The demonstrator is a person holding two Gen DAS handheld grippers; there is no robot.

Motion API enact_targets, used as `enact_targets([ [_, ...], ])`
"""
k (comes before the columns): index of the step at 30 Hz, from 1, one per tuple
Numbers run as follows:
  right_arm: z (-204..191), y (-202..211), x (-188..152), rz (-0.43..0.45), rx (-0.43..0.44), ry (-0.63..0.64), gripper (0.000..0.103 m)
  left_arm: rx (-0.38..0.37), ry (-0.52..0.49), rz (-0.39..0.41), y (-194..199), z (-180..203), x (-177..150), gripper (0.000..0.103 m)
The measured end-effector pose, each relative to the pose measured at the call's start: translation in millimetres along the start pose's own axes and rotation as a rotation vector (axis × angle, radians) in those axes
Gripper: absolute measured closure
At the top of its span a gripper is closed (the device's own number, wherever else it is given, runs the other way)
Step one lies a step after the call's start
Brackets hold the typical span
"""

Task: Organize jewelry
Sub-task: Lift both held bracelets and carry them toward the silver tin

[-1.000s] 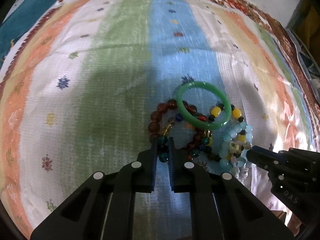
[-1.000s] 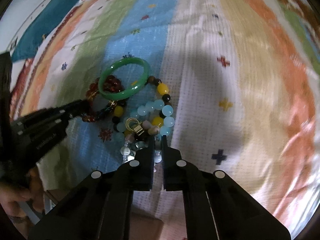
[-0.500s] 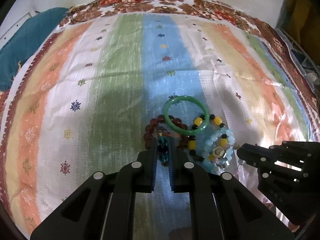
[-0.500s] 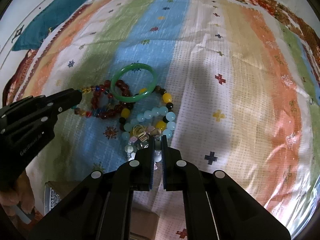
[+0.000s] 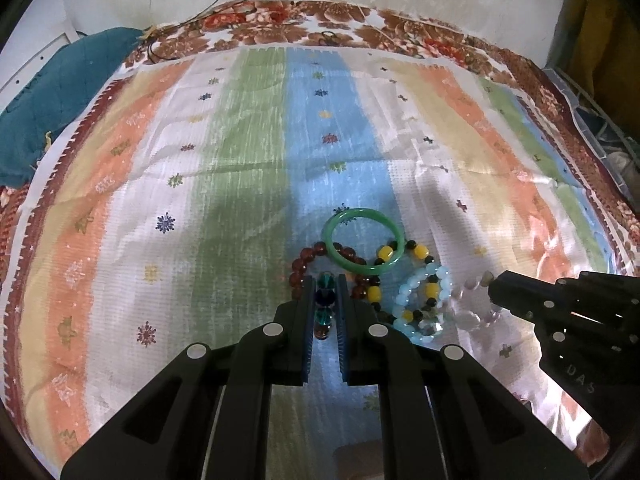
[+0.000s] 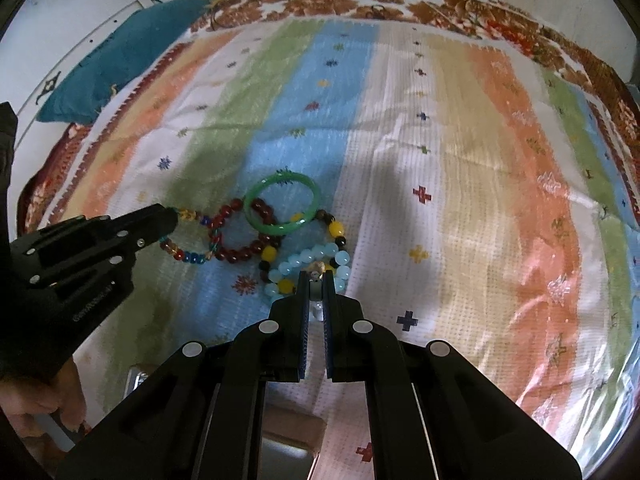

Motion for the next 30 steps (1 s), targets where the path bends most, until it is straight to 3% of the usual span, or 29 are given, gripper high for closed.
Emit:
enact_targets([
  [20, -5.9, 38.8, -2.3, 0.092, -0.075, 0.05, 0.096, 0.015, -0.013, 0.038, 35.3, 1.4, -9.3, 0.094],
  [30, -17.8, 56.6, -5.6, 0.138, -0.097, 0.092, 0.096, -0.014, -0.01, 0.096, 73.2, 7.8, -17.3, 0.094],
])
Point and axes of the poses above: each gripper's, at about its wrist camera, not at the fingertips, and y roughly against the way its jaws point, z to its right, x to its top, the point moved 10 cm from there along -y, roughly the way its jaws point, and after that the axes turned 2 degrees about y, right-handed, at the moved point
